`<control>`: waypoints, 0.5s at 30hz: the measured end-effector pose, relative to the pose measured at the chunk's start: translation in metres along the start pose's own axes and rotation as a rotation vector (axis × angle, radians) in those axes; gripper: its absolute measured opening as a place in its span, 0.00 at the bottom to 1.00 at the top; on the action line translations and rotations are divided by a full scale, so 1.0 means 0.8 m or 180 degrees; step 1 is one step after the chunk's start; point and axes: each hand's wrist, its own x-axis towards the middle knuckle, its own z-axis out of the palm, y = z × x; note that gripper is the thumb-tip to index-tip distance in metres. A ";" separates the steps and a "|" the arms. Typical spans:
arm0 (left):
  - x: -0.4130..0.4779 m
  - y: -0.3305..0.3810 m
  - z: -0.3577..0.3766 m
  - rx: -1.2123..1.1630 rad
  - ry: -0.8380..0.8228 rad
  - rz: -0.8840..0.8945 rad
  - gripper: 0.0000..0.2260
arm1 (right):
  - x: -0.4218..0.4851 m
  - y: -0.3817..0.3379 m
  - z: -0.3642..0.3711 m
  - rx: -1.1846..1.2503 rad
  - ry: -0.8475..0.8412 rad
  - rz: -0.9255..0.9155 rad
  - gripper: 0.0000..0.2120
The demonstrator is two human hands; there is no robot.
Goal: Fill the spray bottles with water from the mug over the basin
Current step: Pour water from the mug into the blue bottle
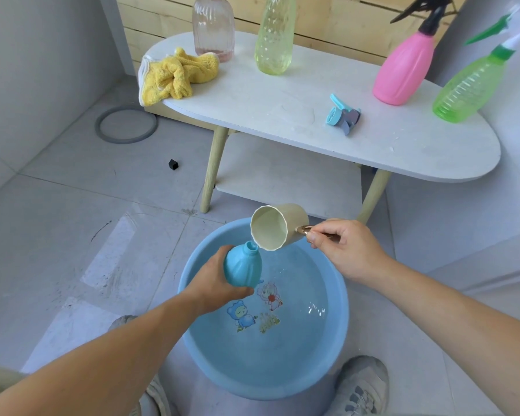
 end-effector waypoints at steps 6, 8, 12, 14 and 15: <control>0.000 -0.001 0.000 0.0029 -0.0027 -0.0016 0.38 | 0.000 0.000 0.000 -0.0079 0.0053 -0.0090 0.14; -0.001 -0.001 0.001 0.0038 -0.0031 -0.0014 0.39 | -0.001 0.000 -0.001 -0.0110 0.0055 -0.0114 0.14; 0.000 -0.001 0.001 0.0028 -0.0021 -0.0013 0.40 | -0.001 0.003 -0.001 -0.0110 0.0068 -0.0138 0.08; 0.000 -0.002 0.001 0.0028 -0.0022 -0.0009 0.40 | 0.001 0.003 -0.001 -0.0147 0.0077 -0.0132 0.07; 0.000 -0.001 0.001 0.0035 -0.0020 -0.0006 0.40 | 0.001 0.003 -0.001 -0.0181 0.0085 -0.0147 0.07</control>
